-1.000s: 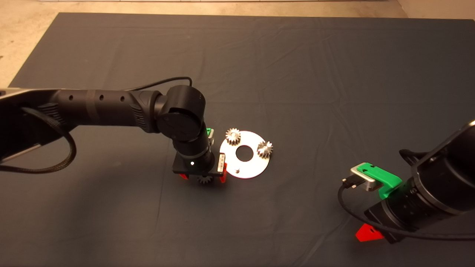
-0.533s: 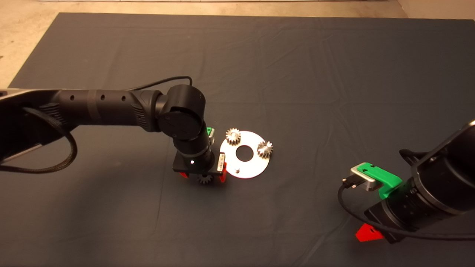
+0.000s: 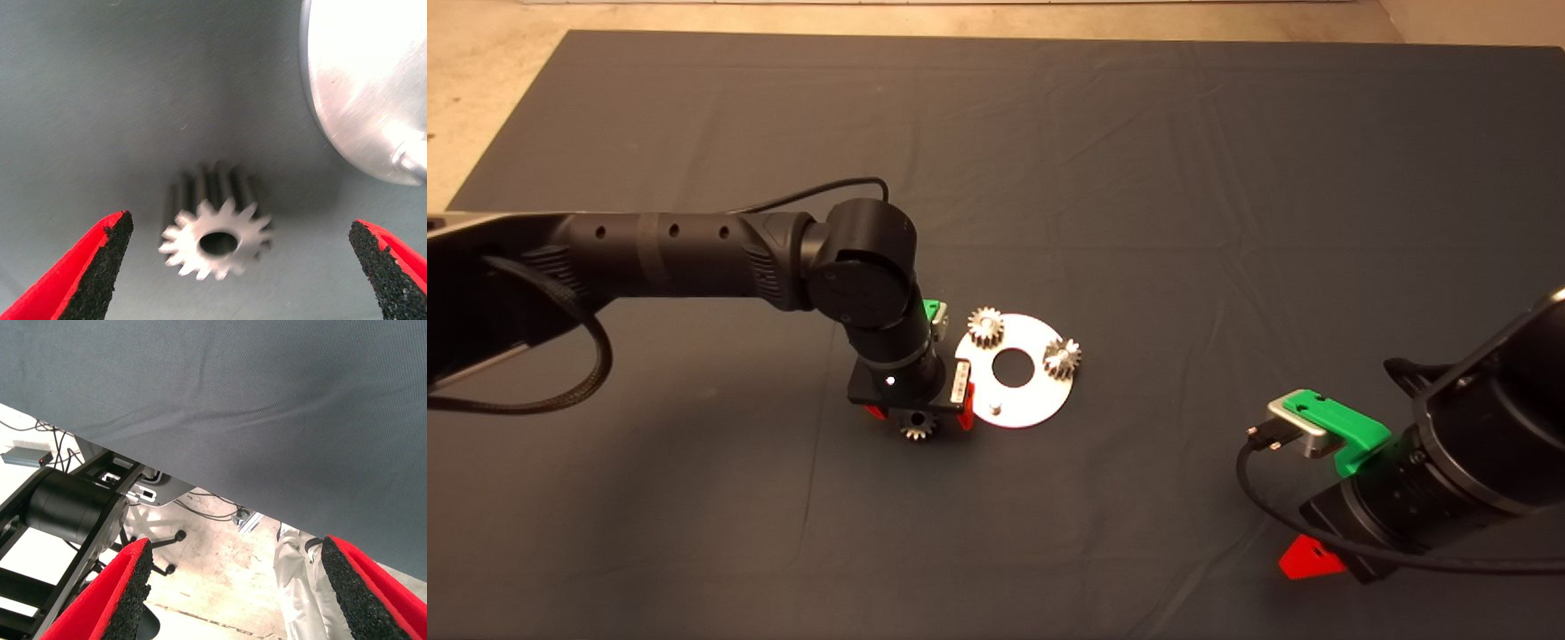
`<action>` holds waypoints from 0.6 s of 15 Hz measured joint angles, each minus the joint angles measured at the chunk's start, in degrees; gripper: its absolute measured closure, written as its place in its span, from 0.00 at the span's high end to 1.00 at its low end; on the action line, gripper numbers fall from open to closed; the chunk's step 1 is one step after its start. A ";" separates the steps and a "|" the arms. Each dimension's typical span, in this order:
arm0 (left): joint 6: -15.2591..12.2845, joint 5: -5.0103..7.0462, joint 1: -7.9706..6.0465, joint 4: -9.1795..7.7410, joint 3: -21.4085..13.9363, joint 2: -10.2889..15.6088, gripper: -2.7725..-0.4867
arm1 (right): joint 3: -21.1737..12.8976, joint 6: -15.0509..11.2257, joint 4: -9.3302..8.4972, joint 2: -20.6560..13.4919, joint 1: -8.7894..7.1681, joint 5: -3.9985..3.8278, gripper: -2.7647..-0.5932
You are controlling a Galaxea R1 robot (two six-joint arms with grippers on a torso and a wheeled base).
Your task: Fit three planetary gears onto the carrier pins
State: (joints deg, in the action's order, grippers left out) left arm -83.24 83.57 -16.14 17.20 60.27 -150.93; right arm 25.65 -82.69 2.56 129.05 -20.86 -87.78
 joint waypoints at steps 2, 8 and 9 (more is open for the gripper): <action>0.65 -0.63 1.12 0.21 0.43 0.02 0.81 | 0.00 -0.13 0.00 -0.02 0.02 0.00 0.59; 1.27 -0.71 2.22 0.99 0.52 0.04 0.81 | 0.00 -0.16 -0.02 -0.02 -0.09 0.02 0.59; 1.27 -0.74 2.22 0.99 0.52 0.11 0.81 | 0.00 -0.16 -0.02 -0.02 -0.09 0.02 0.59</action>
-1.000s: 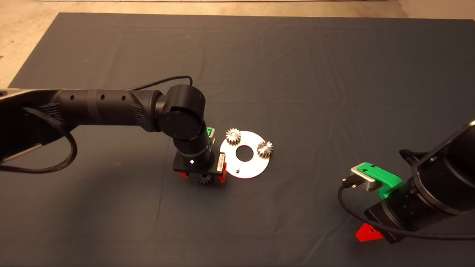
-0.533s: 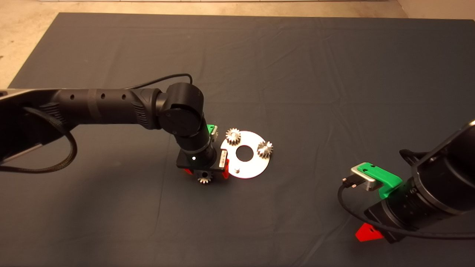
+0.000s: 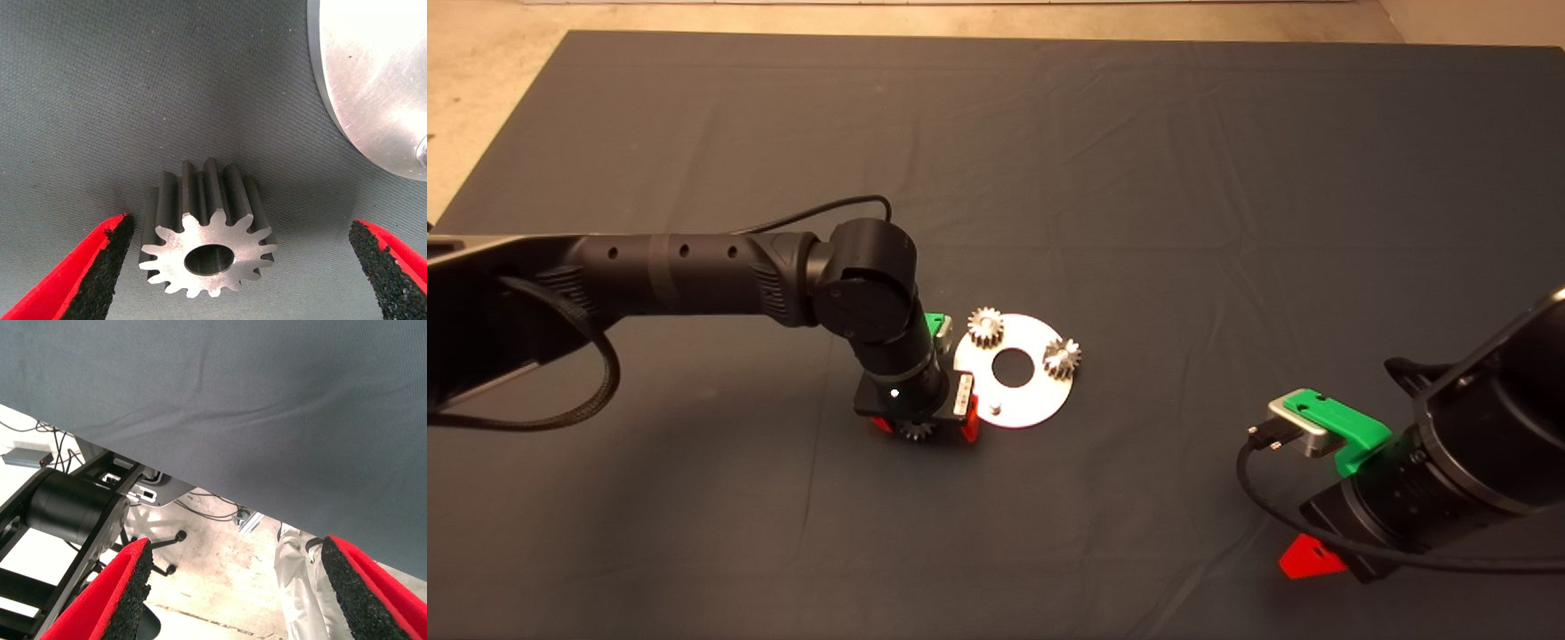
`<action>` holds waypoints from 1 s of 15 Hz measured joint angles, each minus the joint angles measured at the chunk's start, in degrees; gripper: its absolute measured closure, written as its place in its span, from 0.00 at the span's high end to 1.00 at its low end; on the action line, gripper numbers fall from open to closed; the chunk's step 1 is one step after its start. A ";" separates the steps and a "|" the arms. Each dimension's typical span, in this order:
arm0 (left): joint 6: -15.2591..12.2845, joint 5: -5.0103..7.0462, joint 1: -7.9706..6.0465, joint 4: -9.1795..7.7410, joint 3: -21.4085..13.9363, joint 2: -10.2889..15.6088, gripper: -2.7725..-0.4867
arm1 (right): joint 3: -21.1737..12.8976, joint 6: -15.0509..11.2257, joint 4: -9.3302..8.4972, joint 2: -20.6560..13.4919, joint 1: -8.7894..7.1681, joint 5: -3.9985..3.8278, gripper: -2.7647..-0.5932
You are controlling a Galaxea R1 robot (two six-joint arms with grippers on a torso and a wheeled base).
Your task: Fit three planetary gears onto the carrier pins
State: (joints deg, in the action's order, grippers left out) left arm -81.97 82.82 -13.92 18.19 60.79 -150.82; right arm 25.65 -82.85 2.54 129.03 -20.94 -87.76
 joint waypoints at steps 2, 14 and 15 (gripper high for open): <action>0.02 -0.02 -0.01 0.00 0.00 0.02 0.81 | 0.00 0.00 0.00 -0.02 0.00 0.02 0.59; 0.62 1.27 -0.05 -0.02 0.37 -0.12 0.71 | 0.00 -0.01 0.00 0.00 0.00 0.00 0.59; 0.63 1.49 -0.03 -0.02 0.37 -0.12 0.70 | 0.00 0.00 0.00 0.00 0.00 0.00 0.59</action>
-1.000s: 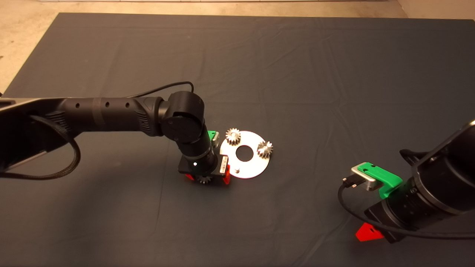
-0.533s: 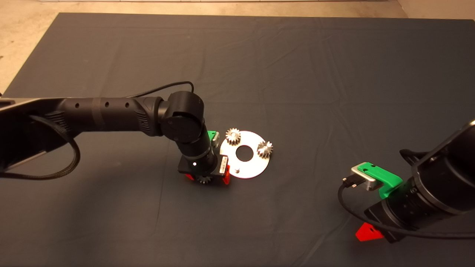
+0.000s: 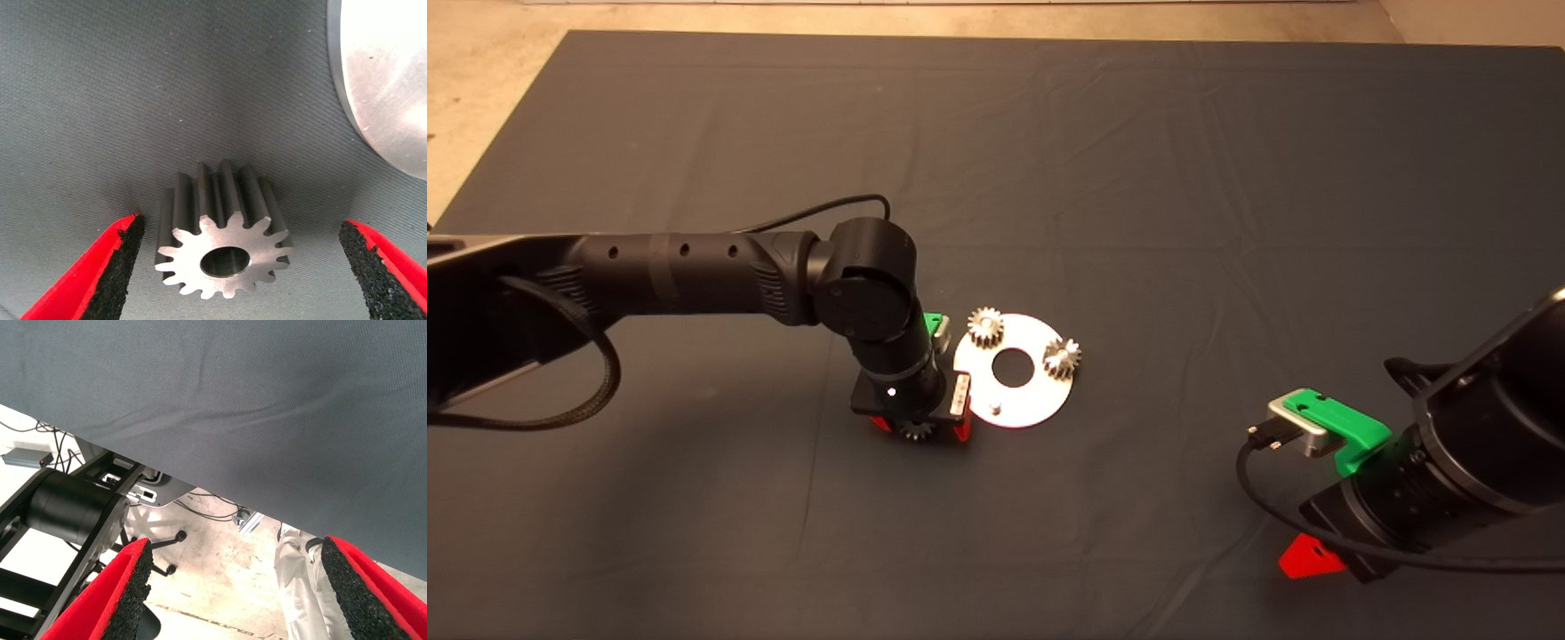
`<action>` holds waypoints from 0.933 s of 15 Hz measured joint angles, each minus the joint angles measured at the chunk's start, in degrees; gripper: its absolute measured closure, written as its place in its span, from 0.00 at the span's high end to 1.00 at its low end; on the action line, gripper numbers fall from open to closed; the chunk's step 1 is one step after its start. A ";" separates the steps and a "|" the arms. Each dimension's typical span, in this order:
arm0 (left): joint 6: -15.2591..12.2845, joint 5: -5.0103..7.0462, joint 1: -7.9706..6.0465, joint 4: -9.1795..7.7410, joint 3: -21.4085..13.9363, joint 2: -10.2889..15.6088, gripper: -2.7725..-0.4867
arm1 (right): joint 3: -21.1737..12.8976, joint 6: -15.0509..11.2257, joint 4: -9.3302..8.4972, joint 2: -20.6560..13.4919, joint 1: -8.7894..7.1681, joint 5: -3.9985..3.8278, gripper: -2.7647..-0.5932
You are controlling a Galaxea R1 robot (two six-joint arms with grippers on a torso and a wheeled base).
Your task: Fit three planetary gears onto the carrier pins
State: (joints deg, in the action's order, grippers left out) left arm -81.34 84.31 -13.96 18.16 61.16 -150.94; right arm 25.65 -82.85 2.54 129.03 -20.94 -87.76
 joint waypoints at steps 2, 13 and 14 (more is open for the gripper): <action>-0.02 0.51 -0.03 -0.01 0.27 -0.01 0.68 | 0.00 0.00 0.00 0.00 0.00 0.00 0.59; 0.22 1.79 -0.01 0.24 0.58 -0.02 0.46 | 0.00 -0.38 0.00 0.00 0.00 0.00 0.59; 0.22 1.83 -0.01 0.27 0.59 -0.02 0.46 | -0.02 -0.45 0.00 0.00 0.00 0.00 0.59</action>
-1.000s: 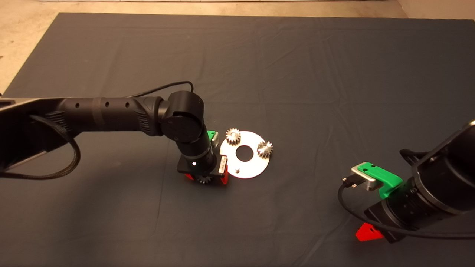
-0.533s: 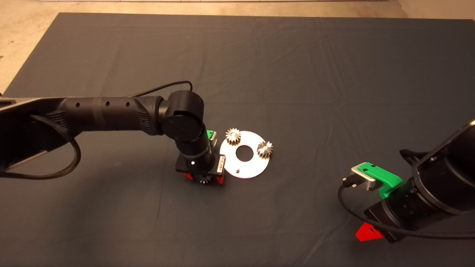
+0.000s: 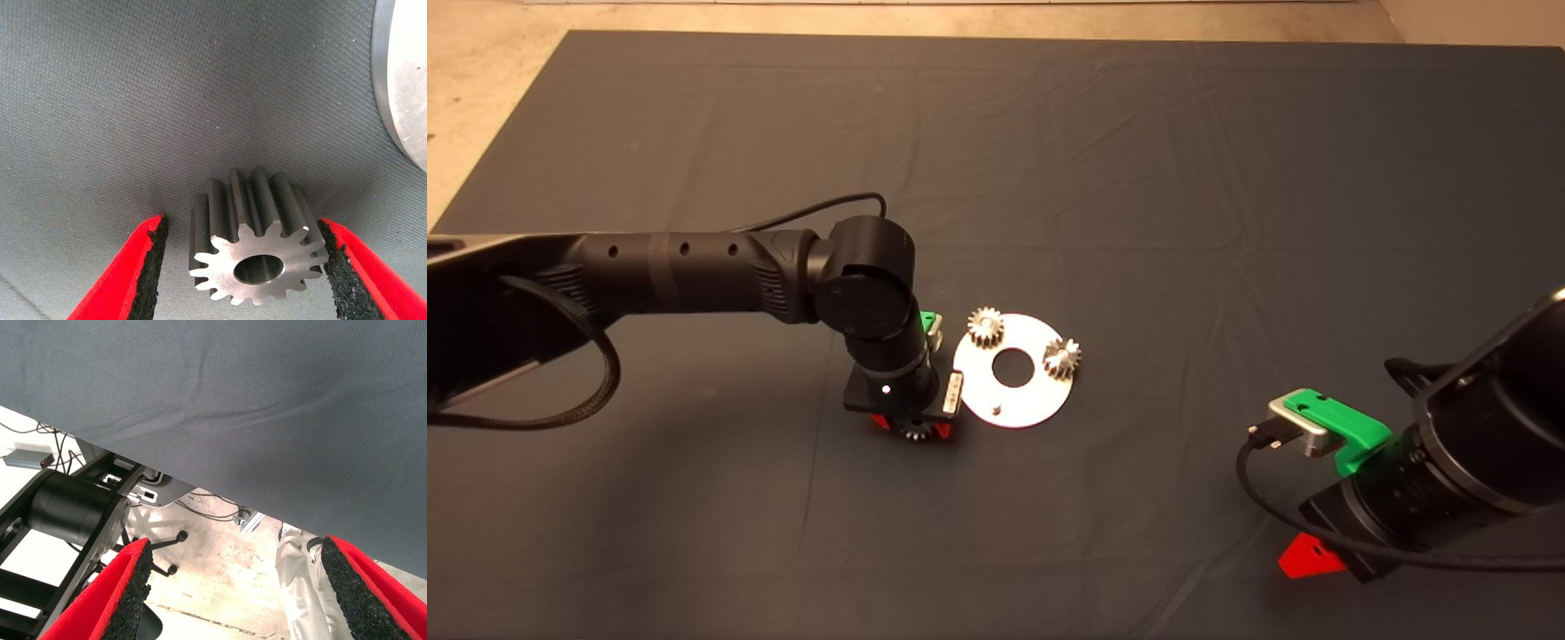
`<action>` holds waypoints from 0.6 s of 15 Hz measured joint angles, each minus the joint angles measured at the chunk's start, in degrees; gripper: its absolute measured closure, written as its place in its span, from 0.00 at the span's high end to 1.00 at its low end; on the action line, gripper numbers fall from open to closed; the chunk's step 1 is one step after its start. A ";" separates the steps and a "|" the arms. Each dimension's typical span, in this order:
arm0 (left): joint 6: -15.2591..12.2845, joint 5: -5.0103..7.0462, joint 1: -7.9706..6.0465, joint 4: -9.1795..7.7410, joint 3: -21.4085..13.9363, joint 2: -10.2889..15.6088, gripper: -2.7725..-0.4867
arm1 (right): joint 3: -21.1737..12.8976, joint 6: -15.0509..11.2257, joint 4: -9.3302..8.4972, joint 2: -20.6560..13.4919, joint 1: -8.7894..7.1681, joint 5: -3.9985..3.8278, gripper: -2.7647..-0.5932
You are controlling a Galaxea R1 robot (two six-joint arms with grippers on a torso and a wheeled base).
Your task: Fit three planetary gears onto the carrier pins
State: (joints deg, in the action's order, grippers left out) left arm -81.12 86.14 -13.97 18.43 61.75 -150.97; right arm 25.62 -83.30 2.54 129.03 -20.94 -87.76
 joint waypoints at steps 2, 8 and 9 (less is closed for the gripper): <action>0.00 0.02 0.00 0.02 -0.01 0.00 0.46 | -0.35 -0.20 -0.01 0.00 0.00 0.00 0.59; 0.00 0.20 0.00 0.13 -0.01 0.00 0.33 | -0.72 -0.57 -0.02 0.00 0.00 0.00 0.59; 0.00 0.22 0.00 0.17 -0.12 0.00 0.32 | -0.72 -0.58 -0.03 0.00 0.00 0.00 0.59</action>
State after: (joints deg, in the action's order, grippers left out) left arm -81.12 86.36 -13.97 18.60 61.62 -150.97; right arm 24.91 -83.88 2.50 129.03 -20.94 -87.76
